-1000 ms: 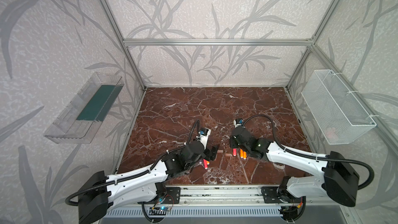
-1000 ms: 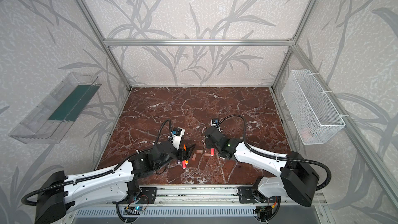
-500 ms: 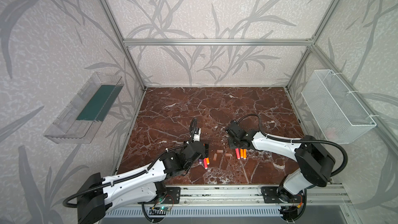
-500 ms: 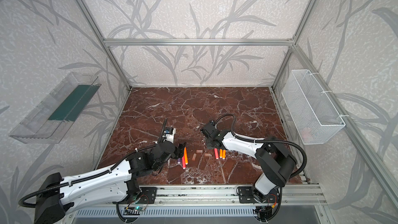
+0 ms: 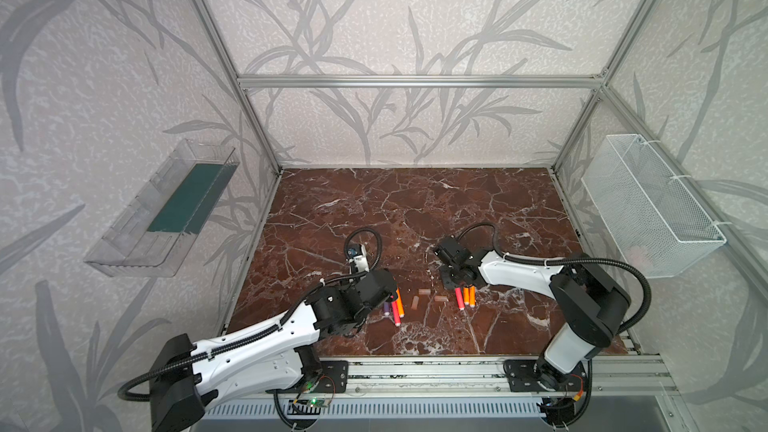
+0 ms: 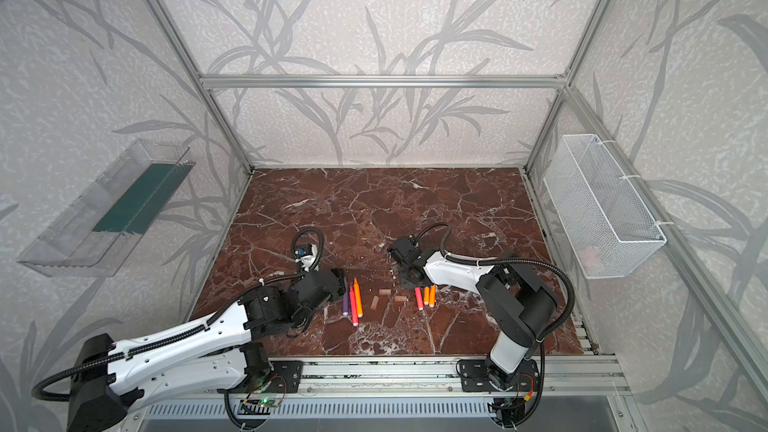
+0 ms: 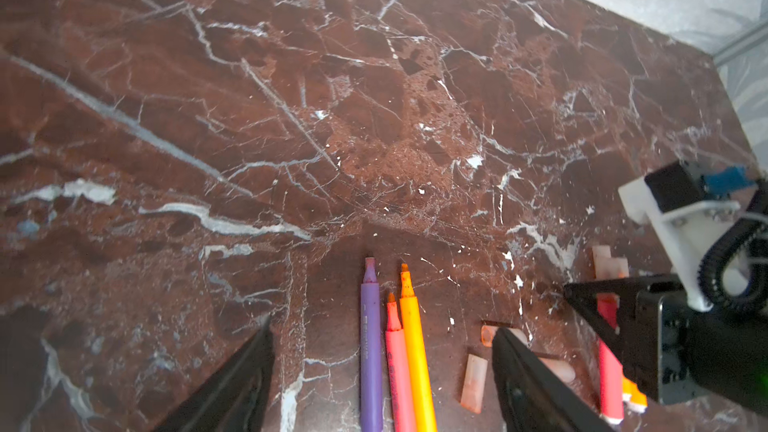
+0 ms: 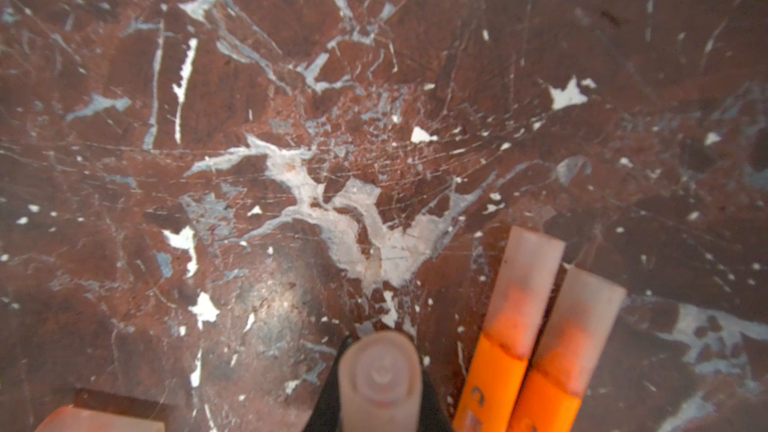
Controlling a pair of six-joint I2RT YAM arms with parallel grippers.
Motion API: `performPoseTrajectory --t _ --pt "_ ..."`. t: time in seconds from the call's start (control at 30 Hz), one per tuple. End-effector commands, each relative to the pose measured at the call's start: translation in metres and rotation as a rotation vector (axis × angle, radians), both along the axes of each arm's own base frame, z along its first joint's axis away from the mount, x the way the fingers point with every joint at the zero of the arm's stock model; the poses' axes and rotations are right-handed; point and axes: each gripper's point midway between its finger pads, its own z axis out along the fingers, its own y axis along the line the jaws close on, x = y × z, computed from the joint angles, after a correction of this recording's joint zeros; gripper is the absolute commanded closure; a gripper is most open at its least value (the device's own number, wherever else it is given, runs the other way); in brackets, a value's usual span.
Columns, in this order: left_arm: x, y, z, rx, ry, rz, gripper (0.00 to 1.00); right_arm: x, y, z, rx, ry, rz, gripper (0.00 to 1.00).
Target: Insert the pens into the pen caps
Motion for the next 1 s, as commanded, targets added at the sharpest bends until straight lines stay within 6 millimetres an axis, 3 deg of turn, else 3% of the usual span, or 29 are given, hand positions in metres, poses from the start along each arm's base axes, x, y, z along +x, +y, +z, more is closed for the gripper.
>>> performPoseTrajectory --t 0.0,0.27,0.4,0.7,0.97 --pt "-0.012 0.03 -0.017 -0.022 0.071 0.188 0.17 -0.001 -0.003 -0.014 -0.019 0.023 -0.006 0.98" --pt "-0.024 0.051 -0.04 0.011 0.15 0.268 0.16 0.006 -0.002 -0.002 -0.012 -0.009 -0.007 0.85" --pt "-0.03 0.052 -0.05 0.021 0.188 0.262 0.17 0.008 -0.002 0.021 0.019 -0.054 -0.007 0.8" --pt "-0.05 0.042 -0.069 0.007 0.315 0.16 0.19 0.005 -0.009 0.063 0.095 -0.146 -0.021 0.69" --pt "-0.058 0.029 -0.092 -0.07 0.356 0.097 0.33 -0.002 -0.012 0.097 0.192 -0.23 -0.012 0.65"
